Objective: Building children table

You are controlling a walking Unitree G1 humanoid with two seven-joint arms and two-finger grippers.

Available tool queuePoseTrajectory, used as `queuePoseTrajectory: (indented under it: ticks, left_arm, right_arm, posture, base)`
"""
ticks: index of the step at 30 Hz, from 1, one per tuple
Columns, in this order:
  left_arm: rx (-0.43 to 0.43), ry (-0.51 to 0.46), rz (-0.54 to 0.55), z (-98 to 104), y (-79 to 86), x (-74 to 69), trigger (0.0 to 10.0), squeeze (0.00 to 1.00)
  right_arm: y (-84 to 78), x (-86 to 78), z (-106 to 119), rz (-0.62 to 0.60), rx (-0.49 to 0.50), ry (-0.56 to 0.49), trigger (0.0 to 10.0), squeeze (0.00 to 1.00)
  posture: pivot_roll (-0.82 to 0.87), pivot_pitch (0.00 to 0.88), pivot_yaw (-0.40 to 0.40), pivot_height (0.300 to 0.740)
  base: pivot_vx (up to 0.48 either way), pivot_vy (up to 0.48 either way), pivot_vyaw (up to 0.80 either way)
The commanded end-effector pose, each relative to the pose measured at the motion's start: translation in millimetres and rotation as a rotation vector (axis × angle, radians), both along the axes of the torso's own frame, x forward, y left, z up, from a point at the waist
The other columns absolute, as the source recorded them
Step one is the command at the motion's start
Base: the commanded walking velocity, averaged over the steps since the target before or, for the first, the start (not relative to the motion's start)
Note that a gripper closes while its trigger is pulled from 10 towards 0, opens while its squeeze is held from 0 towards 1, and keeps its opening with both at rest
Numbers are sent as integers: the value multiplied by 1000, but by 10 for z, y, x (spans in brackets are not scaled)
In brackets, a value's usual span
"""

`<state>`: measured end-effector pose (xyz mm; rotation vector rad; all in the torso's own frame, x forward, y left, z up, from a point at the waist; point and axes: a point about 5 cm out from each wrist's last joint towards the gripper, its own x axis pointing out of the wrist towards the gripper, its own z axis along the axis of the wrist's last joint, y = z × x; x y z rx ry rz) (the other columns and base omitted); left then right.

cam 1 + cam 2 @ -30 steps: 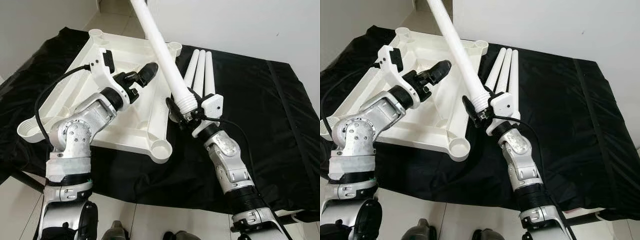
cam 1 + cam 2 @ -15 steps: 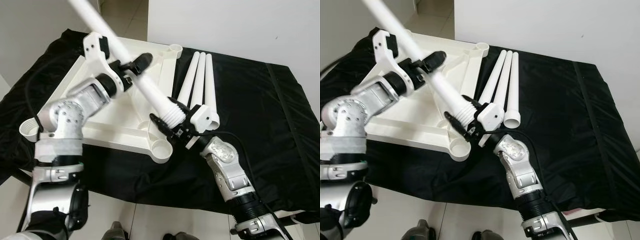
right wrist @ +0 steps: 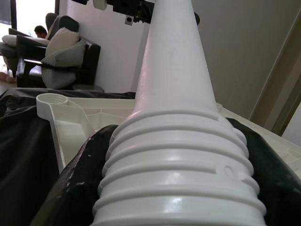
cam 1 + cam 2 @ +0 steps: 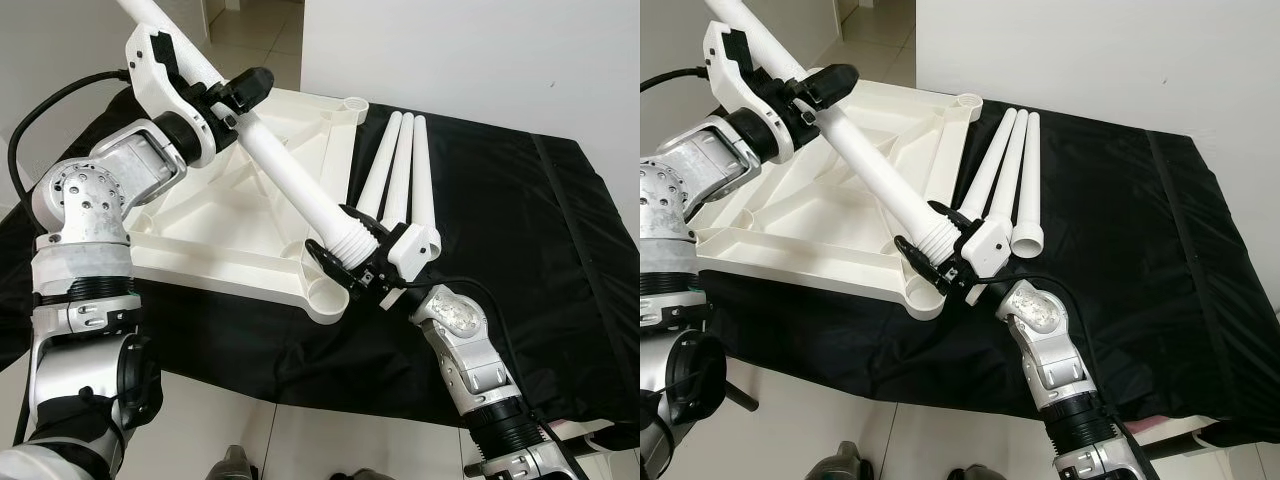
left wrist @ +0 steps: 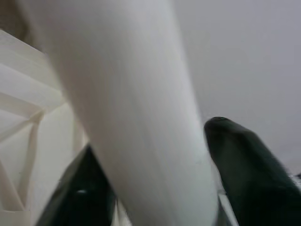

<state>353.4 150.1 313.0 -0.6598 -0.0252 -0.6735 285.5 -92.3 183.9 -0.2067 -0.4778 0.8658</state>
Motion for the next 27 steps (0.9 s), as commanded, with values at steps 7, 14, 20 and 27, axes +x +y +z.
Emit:
queuePoseTrajectory:
  ticks: [7,14,20,27]
  left_arm:
    - [-77,-44,-189,25,-154,-94,0,0]
    - [-51,-40,-175,28,-137,-93,0,0]
    - [114,-108,-93,53,-203,-114,10000,0]
    - [265,-215,-6,98,-408,-187,10000,0]
  right_arm:
    - [37,17,26,-5,-13,-19,10000,0]
    - [48,37,17,-4,0,1,10000,1000]
    - [37,88,47,-27,23,37,10000,1000]
    - [78,220,65,-105,-25,137,10000,784]
  posture:
    - [157,25,-31,740]
    - [163,27,-35,740]
    - [160,32,-43,740]
    - [154,36,-49,740]
  base:
    - [0,0,0]
    - [0,0,0]
    - [0,0,0]
    - [0,0,0]
